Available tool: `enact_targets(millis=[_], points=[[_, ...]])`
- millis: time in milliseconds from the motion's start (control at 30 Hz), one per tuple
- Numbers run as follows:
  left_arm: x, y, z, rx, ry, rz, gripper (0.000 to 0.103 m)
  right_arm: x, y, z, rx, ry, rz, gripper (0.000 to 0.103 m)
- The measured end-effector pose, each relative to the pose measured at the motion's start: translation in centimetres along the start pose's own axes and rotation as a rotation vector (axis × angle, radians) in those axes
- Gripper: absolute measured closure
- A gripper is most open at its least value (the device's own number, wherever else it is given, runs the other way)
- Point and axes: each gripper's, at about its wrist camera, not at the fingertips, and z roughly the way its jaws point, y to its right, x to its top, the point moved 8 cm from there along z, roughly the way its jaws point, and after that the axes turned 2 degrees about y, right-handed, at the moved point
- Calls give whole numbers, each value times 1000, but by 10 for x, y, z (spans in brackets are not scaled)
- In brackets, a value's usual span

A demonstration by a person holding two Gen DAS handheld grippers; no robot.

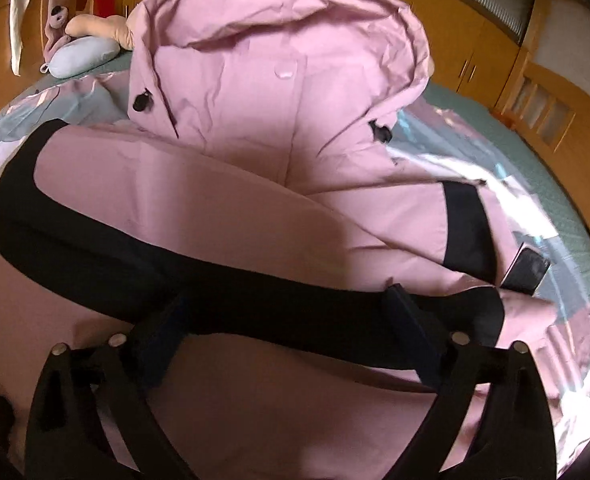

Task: Fold large clothes

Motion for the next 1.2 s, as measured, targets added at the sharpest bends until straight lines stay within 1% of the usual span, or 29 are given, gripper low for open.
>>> enact_targets(millis=[100, 133, 200, 233, 267, 300, 333, 367, 400, 500, 567, 600, 633, 667, 700, 733, 767, 800, 867, 900, 933, 967, 1033, 1067, 1133, 1200], points=[[-1, 6, 0, -6, -16, 11, 2, 1, 4, 1, 19, -19, -1, 1], [-2, 5, 2, 1, -26, 15, 2, 4, 5, -7, 24, -8, -11, 5], [-5, 2, 6, -2, -29, 12, 2, 7, 11, -32, 21, 87, 6, 6], [-5, 1, 7, -10, -35, 4, 2, 6, 18, -48, 21, 152, 27, 6], [-6, 0, 8, -17, -41, -3, 2, 2, 25, -54, 16, 169, 36, 6], [-6, 0, 9, -19, -42, -5, 2, -5, 28, -53, 6, 148, 31, 6], [-6, 0, 9, -19, -41, -5, 2, -15, 32, -43, -10, 90, 11, 6], [-7, 0, 9, -18, -38, -3, 2, -23, 34, -33, -23, 50, -4, 5], [-8, 1, 10, -12, -36, 6, 2, -33, 39, -21, -16, 22, -15, 1], [-8, 3, 8, 6, -31, 19, 2, -35, 46, -12, 5, -16, 46, 1], [-6, 3, 5, 5, -27, 12, 2, -31, 44, -12, -20, -40, 37, 1], [-4, 2, 0, 0, -23, 0, 2, -31, 42, -17, -19, -35, 40, 5], [-1, 2, -5, -12, -9, -15, 2, -27, 42, -25, 0, -13, 51, 6], [2, 2, -9, -21, 5, -26, 2, -25, 43, -38, 29, 32, 68, 6], [6, 2, -15, -32, 31, -37, 2, -24, 44, -49, 38, 68, 78, 6], [8, 2, -19, -36, 48, -39, 2, -25, 47, -60, 33, 106, 83, 6], [9, 3, -21, -37, 55, -36, 2, -29, 50, -67, 21, 120, 82, 6], [8, 5, -18, -31, 44, -22, 2, -33, 51, -68, 18, 115, 81, 6], [0, 7, -7, -16, -4, 1, 2, -46, 56, -56, 7, 45, 73, 6], [-8, 7, 5, -3, -56, 23, 2, -56, 59, -43, -9, -16, 74, 6], [-11, 8, 10, -1, -67, 36, 2, -62, 61, -34, 9, -52, 87, 5], [-11, 8, 9, -1, -59, 40, 2, -63, 63, -33, 21, -61, 105, 5], [-9, 8, 3, -3, -73, 27, 2, -65, 65, -46, 12, -67, 121, 6], [-8, 9, -1, -13, -81, 19, 2, -65, 65, -53, 21, -57, 129, 6], [-8, 13, -13, -59, -85, -9, 2, -66, 66, -75, 87, -19, 155, 6], [-9, 18, -23, -103, -88, -29, 2, -75, 69, -93, 108, -11, 155, 6]])
